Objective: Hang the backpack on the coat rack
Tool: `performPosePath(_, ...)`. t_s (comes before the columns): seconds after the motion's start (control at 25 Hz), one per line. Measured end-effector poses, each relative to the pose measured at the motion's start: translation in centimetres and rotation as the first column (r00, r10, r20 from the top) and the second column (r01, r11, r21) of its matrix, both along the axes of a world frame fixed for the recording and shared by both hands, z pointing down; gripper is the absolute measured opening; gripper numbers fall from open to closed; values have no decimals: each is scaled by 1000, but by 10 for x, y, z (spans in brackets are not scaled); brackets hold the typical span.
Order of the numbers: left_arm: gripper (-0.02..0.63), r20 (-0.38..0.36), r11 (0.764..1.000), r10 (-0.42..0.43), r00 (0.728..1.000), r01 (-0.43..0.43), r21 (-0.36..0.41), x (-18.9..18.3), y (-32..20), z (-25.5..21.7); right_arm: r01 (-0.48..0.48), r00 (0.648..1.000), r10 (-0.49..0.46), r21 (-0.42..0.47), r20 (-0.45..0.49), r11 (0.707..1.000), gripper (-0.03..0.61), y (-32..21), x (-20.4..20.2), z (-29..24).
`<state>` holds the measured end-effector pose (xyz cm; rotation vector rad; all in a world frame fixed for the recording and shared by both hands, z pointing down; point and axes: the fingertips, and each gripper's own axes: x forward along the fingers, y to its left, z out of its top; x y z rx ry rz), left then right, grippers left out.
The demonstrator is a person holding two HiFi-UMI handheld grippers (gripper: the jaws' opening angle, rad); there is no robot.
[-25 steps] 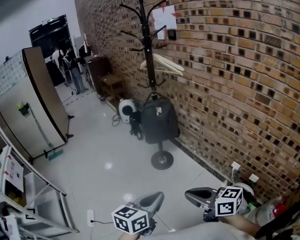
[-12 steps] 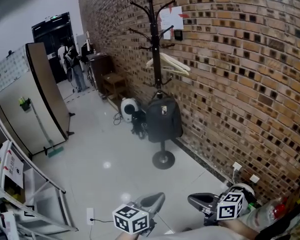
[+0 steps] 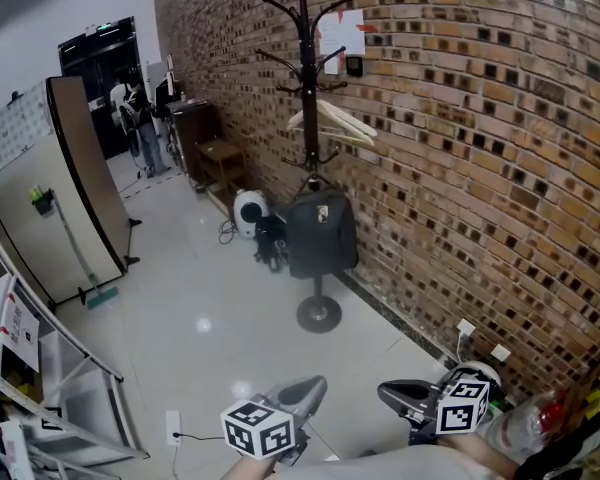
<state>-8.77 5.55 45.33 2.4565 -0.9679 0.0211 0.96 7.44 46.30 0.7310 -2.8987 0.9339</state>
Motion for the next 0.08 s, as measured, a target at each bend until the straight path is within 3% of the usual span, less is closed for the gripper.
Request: performPosePath(0.08, 2, -11, 1000, 0, 1000, 0, -8, 1, 1, 0, -5, 1000, 5, 3, -11, 1000, -2, 1, 1, 0)
